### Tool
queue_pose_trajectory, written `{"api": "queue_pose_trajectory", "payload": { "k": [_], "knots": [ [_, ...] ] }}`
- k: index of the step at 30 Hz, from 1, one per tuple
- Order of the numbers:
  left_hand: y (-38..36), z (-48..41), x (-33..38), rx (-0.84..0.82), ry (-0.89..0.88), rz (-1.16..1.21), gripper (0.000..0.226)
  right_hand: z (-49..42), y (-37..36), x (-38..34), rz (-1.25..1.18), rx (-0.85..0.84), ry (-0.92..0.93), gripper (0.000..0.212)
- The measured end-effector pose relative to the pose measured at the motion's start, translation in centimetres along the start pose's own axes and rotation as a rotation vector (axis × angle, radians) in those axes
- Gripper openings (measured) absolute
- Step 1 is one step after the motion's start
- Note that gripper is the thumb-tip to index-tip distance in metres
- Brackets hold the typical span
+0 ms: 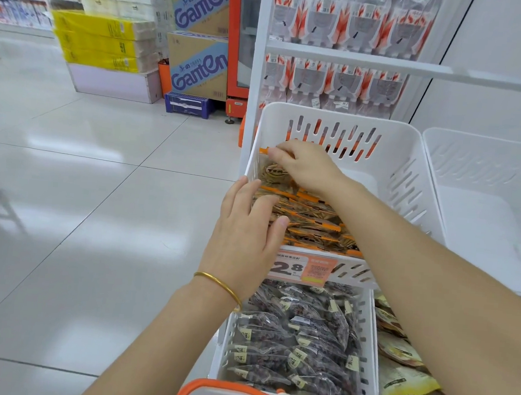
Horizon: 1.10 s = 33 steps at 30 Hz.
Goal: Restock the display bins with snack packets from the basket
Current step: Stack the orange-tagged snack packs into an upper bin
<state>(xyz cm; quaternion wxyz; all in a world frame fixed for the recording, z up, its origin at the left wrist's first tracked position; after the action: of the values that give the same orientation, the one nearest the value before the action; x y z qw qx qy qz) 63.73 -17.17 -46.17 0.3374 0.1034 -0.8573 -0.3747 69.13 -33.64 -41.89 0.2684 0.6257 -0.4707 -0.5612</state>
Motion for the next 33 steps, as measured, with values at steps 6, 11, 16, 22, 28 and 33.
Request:
{"api": "queue_pose_trajectory", "payload": {
  "k": [6, 11, 16, 22, 28, 33],
  "knots": [
    [-0.1, 0.2, 0.0, 0.007, -0.014, 0.002, 0.066, 0.7, -0.3, 0.3, 0.357, 0.009, 0.143, 0.022],
    [-0.2, 0.2, -0.1, 0.011, -0.013, 0.007, 0.066, -0.1, -0.8, 0.8, 0.478, 0.199, 0.059, 0.026],
    [-0.2, 0.1, -0.1, 0.016, -0.015, 0.011, 0.065, -0.5, -1.1, 0.8, 0.364, 0.149, 0.029, 0.028],
    [-0.1, 0.2, -0.1, 0.013, -0.009, 0.029, 0.067, 1.0, -0.2, 0.4, 0.101, -0.057, -0.001, 0.068],
    [0.1, 0.2, 0.0, 0.003, -0.001, 0.050, 0.060, 2.2, 0.4, 0.3, 0.165, 0.028, 0.066, 0.011],
    [0.0, 0.2, 0.0, 0.009, -0.005, 0.045, 0.054, 1.0, -0.3, -0.1, 0.385, 0.025, 0.101, 0.021]
  ]
}}
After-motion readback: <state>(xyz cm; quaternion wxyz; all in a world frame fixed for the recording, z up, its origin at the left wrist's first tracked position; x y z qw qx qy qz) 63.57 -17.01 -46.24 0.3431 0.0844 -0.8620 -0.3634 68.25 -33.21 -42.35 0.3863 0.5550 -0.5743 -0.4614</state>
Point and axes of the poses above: each hand's wrist, its own z-axis away from the middle knuckle, its own y-axis out of the back of the hand, x = y × z, the point moved 3 cm from there along -z, towards the middle knuckle, and after that the axes turned 2 degrees about -x, right-handed, at the moved point
